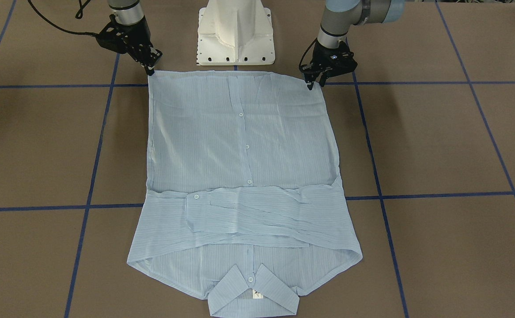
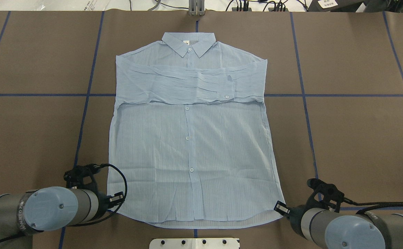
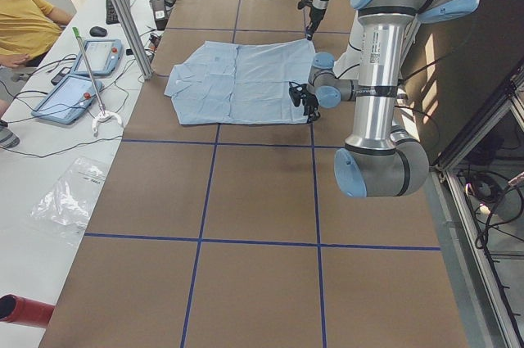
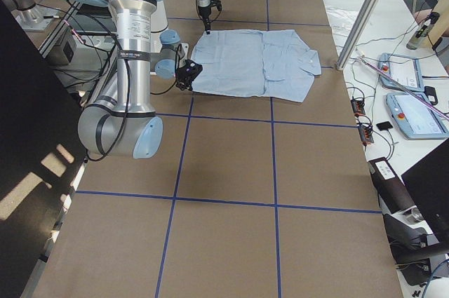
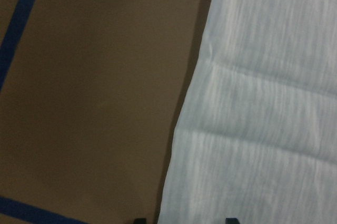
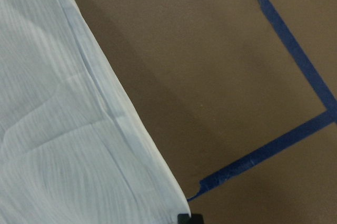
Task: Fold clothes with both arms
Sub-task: 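Lower both grippers and grasp the two hem corners nearest the robot, then lift the hem with both grippers and fold it toward the collar, then lay the hem down near the collar and open both grippers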
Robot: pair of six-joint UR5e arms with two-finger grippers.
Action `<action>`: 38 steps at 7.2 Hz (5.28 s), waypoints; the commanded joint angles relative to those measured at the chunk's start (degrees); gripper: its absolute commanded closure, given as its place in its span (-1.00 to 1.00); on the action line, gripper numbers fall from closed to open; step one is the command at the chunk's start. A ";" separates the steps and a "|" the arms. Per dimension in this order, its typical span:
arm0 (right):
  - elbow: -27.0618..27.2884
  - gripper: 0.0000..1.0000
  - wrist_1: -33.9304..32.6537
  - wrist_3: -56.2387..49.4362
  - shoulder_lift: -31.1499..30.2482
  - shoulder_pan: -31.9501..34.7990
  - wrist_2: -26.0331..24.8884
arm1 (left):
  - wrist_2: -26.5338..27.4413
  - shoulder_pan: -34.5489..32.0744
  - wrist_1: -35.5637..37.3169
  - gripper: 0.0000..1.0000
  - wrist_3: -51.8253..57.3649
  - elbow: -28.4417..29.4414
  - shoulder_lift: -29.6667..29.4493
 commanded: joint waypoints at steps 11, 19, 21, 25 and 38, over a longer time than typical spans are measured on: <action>9.58 1.00 0.00 0.18 -2.64 4.72 0.70 | -9.92 -5.33 4.57 1.00 -1.59 -12.04 1.63; -1.21 1.00 -0.26 -8.08 13.70 30.65 10.20 | -20.20 -34.08 11.96 1.00 5.88 -1.67 -16.40; -7.60 1.00 -6.45 -11.91 23.23 33.91 11.86 | -20.91 -35.76 11.26 1.00 8.67 5.84 -21.03; -23.41 1.00 -8.79 -19.24 33.20 38.57 11.95 | -21.00 -39.62 -4.54 1.00 9.13 25.00 -25.26; -50.18 0.22 4.90 -24.70 42.72 42.89 14.15 | -20.47 -41.66 -20.74 0.70 9.13 51.60 -33.72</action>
